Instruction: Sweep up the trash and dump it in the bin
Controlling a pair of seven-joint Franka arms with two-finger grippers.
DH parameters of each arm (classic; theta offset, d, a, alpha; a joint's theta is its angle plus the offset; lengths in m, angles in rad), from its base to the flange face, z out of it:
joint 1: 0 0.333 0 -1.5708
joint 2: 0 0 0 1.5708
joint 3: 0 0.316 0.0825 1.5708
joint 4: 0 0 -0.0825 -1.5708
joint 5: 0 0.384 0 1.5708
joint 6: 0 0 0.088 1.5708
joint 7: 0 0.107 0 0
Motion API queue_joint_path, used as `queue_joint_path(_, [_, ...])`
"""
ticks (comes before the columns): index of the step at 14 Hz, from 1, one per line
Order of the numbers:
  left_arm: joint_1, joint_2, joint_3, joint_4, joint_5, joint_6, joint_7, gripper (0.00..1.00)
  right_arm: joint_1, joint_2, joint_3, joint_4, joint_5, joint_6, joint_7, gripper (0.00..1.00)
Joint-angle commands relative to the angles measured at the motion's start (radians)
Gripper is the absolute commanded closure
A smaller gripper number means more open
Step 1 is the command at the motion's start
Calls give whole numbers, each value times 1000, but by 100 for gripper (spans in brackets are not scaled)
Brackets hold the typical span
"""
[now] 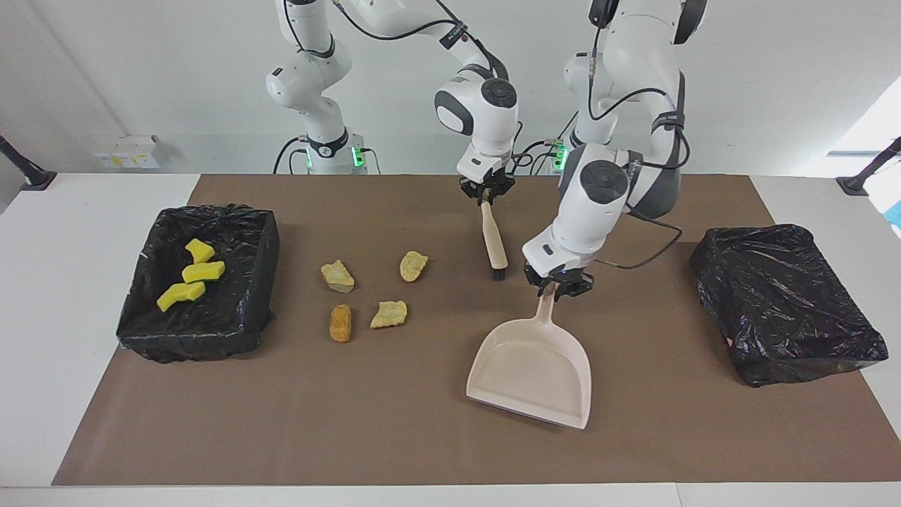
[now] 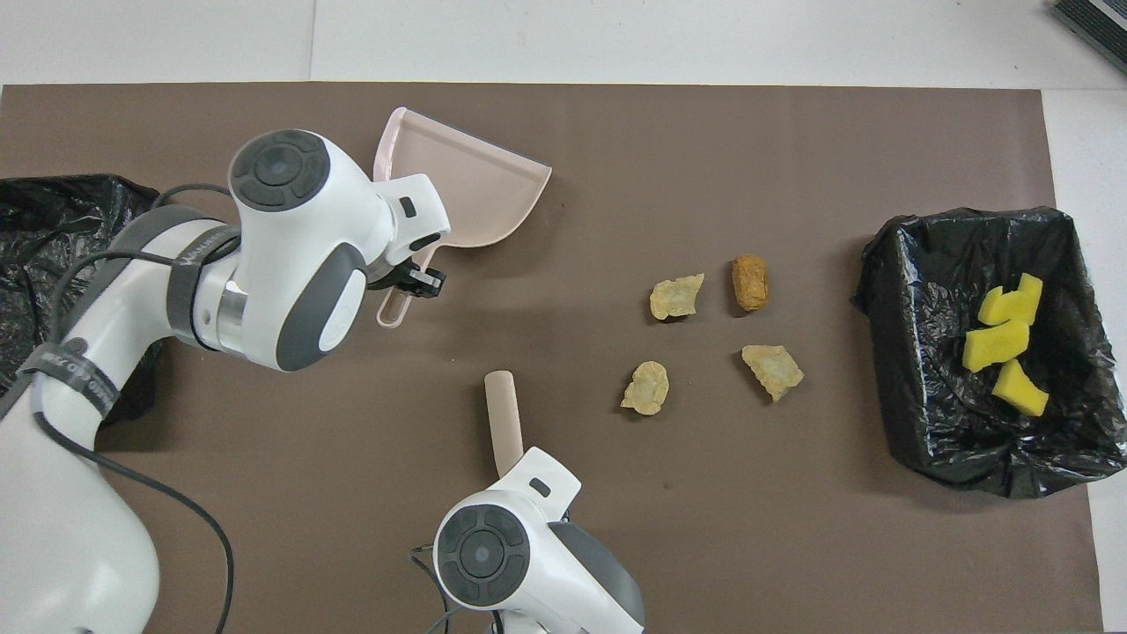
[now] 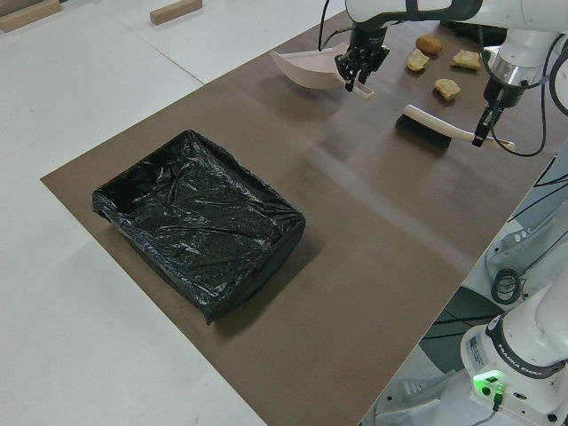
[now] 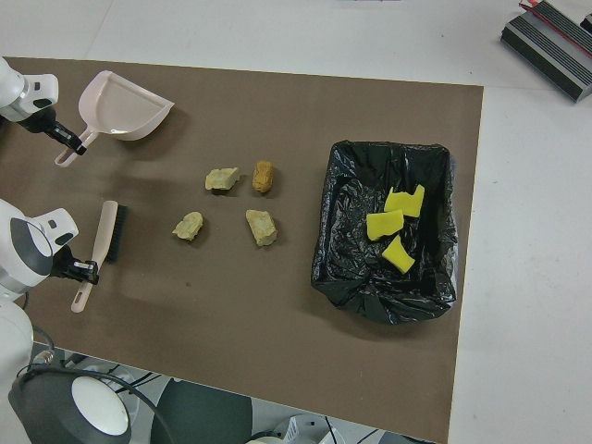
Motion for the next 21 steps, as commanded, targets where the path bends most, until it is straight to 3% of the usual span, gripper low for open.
queue_joint_path(1, [96, -73, -6, -20, 23, -64, 221, 100, -54, -84, -4, 16, 16, -116, -32, 100])
queue_joint_path(6, [199, -125, -6, -31, 115, -198, 673, 100, -209, -164, -16, 69, -86, -389, -56, 100])
queue_joint_path(9, [210, -142, -5, -58, 127, -198, 851, 100, -309, -178, -11, 47, -188, -523, 58, 100])
queue_joint_path(11, [199, -182, -6, -132, 169, -181, 922, 100, -355, -196, -13, 8, -240, -557, 107, 100])
queue_joint_path(13, [184, -242, -12, -244, 169, -134, 924, 100, -418, -251, -8, -102, -313, -519, 81, 100])
queue_joint_path(16, [93, -285, -12, -364, 167, -9, 910, 100, -496, -315, -8, -257, -354, -332, -12, 100])
queue_joint_path(18, [92, -288, -15, -376, 166, -11, 887, 100, -565, -310, -7, -289, -354, -225, -118, 100])
queue_joint_path(21, [46, -285, -15, -411, 164, 9, 800, 100, -559, -266, -5, -297, -354, -132, -148, 100])
